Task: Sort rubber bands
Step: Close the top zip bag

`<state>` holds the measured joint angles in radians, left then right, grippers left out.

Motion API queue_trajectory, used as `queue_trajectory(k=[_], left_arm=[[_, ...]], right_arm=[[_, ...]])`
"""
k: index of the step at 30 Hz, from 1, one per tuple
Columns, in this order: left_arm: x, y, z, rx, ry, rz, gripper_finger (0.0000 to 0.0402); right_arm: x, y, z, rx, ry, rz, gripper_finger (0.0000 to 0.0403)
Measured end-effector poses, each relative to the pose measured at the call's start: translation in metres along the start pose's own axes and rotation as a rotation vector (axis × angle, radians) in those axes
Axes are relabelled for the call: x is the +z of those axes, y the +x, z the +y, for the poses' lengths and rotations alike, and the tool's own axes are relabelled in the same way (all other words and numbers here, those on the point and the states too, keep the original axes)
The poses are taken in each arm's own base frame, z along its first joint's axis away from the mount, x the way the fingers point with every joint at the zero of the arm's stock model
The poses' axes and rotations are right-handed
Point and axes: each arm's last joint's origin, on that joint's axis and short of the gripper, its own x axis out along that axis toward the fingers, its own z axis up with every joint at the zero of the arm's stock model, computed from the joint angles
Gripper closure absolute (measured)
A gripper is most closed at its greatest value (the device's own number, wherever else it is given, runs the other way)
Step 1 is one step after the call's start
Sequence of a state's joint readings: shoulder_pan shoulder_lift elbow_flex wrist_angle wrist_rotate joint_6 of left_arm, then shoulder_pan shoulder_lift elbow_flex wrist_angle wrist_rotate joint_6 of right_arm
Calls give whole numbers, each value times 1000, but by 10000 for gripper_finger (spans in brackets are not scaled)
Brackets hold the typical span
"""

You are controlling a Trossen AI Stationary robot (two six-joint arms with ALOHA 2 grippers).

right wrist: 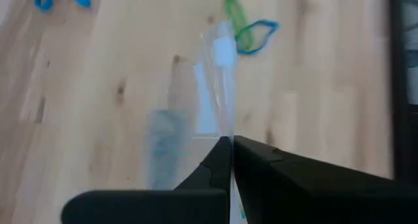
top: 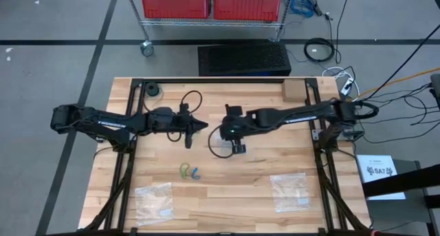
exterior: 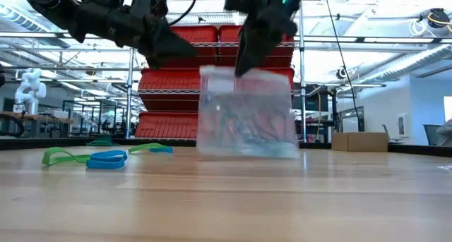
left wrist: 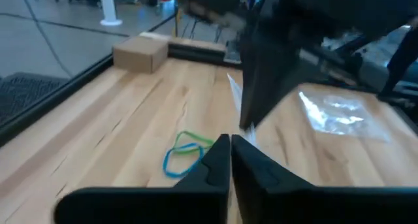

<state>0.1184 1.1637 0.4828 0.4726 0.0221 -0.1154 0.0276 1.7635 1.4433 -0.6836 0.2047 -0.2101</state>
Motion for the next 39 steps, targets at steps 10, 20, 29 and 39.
queue_trajectory(k=[10, 20, 29, 39], left_arm=[[9, 0, -5, -76, -1, -89, 284], [22, 3, -8, -85, 7, -125, 265], [16, 8, -6, -58, -2, -92, 265], [15, 10, -5, -23, -3, -92, 316]], right_arm=[[3, -48, 2, -160, 41, -84, 403], [8, -50, 1, -210, 48, -123, 403], [11, -50, 1, -216, 44, -156, 403], [11, -50, 0, -219, 39, -157, 403]])
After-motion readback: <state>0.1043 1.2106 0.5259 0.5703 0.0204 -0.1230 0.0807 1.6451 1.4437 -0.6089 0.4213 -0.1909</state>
